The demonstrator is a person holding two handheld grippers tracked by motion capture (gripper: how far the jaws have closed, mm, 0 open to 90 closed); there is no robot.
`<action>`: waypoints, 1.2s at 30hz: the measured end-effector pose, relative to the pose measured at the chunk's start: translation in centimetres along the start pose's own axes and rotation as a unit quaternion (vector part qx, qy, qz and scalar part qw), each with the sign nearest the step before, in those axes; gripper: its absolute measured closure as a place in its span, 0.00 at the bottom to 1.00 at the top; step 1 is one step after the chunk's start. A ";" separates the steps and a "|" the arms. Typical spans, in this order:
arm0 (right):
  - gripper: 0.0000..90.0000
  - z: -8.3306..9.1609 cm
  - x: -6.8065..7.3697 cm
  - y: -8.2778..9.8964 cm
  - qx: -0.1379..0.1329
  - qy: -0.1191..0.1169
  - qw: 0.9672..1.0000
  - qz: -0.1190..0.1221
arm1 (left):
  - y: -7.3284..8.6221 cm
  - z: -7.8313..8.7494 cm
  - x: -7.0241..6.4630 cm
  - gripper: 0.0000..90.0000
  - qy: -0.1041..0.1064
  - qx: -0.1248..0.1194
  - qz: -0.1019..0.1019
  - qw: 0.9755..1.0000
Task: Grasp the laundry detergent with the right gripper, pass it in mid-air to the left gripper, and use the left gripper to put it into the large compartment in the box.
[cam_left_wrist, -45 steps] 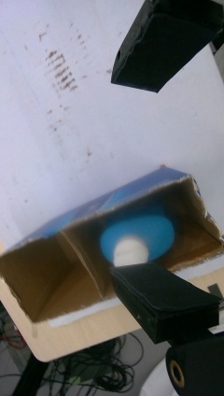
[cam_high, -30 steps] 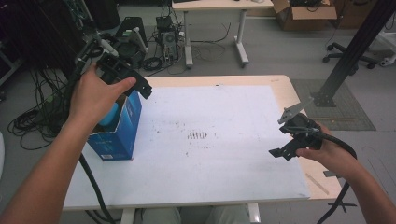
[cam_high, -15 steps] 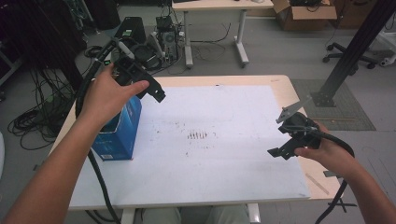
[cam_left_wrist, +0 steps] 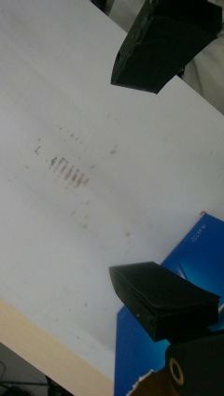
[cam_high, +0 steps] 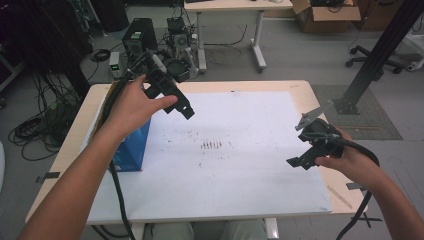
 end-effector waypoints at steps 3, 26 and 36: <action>0.09 0.0 0.0 0.0 0.001 0.001 1.000 -0.001 | -0.2 -0.3 -0.3 0.10 0.006 0.003 -0.010 1.000; 0.09 0.0 0.3 -0.2 0.002 -0.001 1.000 0.000 | -0.7 -2.7 -2.7 0.10 0.041 0.024 -0.075 0.996; 0.09 0.3 0.4 -0.4 0.000 0.000 1.000 0.001 | -0.8 -3.3 -3.1 0.10 0.043 0.035 -0.081 0.995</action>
Point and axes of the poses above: each handheld gripper's, and its own axes: z roughly backward along the jaws, y roughly out of its underside, x roughly to its left, the point moved 6 cm from there along -z, roughly forward along the jaws, and after that the axes turned 2 degrees about y, right-handed, at the moved point
